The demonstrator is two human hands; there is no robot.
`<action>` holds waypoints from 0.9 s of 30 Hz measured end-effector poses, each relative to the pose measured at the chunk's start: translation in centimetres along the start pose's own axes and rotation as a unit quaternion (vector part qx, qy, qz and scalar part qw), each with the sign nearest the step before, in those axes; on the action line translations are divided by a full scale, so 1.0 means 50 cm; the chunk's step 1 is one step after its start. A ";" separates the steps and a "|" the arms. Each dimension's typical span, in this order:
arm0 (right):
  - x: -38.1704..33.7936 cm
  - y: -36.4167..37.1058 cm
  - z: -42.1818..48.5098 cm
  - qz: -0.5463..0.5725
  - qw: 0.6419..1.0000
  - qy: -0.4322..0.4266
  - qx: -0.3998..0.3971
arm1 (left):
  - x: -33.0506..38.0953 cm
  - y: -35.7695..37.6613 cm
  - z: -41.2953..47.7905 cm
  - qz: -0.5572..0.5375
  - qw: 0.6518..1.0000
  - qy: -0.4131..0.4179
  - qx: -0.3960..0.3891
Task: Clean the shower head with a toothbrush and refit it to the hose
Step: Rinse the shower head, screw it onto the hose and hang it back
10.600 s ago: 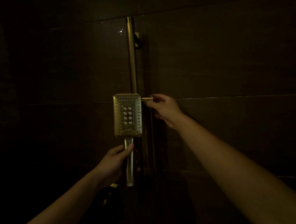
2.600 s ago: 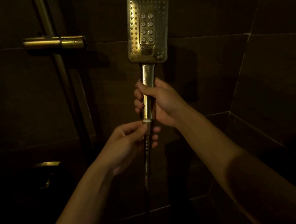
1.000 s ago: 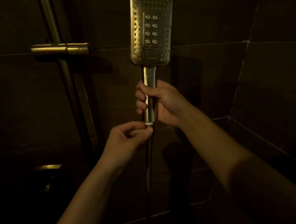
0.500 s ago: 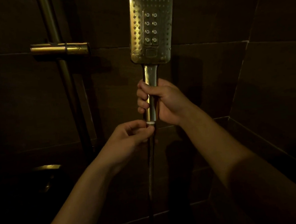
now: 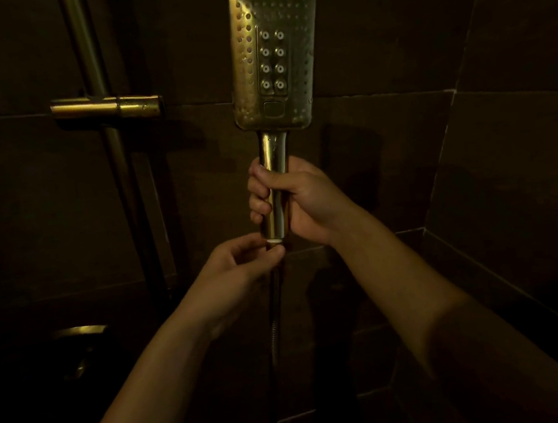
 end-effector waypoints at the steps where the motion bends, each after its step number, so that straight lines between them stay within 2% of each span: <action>1: -0.001 0.001 -0.001 0.000 1.000 -0.001 -0.001 | 0.003 0.004 -0.002 -0.018 1.000 0.003 -0.023; 3: -0.001 0.004 -0.001 0.005 1.000 0.000 -0.001 | 0.006 0.002 -0.001 -0.003 1.000 0.028 -0.008; 5: -0.002 0.005 0.000 0.003 1.000 -0.001 -0.003 | 0.007 -0.001 0.003 0.045 0.996 0.056 0.046; 9: -0.005 0.006 0.002 -0.003 1.000 -0.001 -0.008 | 0.006 -0.009 0.011 0.087 0.988 0.068 0.108; 13: -0.012 0.004 0.005 -0.014 1.000 -0.001 -0.004 | 0.008 -0.011 0.018 0.071 0.994 0.052 0.071; 18: -0.040 0.004 0.025 -0.008 1.000 -0.004 0.010 | 0.031 -0.016 0.038 -0.047 0.998 0.036 -0.034; 20: -0.050 0.002 0.034 0.001 1.000 -0.005 0.011 | 0.045 -0.019 0.044 -0.063 0.996 0.040 -0.054; 22: -0.059 0.000 0.043 0.004 1.000 -0.003 0.005 | 0.056 -0.022 0.052 -0.040 0.997 0.051 -0.042; 27: -0.099 -0.008 0.072 -0.018 1.000 -0.002 -0.004 | 0.102 -0.019 0.077 0.028 0.997 0.051 0.046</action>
Point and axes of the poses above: each hand's wrist, its own z-axis towards the middle knuckle, its own y-axis out of the palm, x = y × z, the point moved 4 cm from there along z, towards the middle knuckle, and after that the axes turned 12 degrees about -x, right-handed, at the moved point
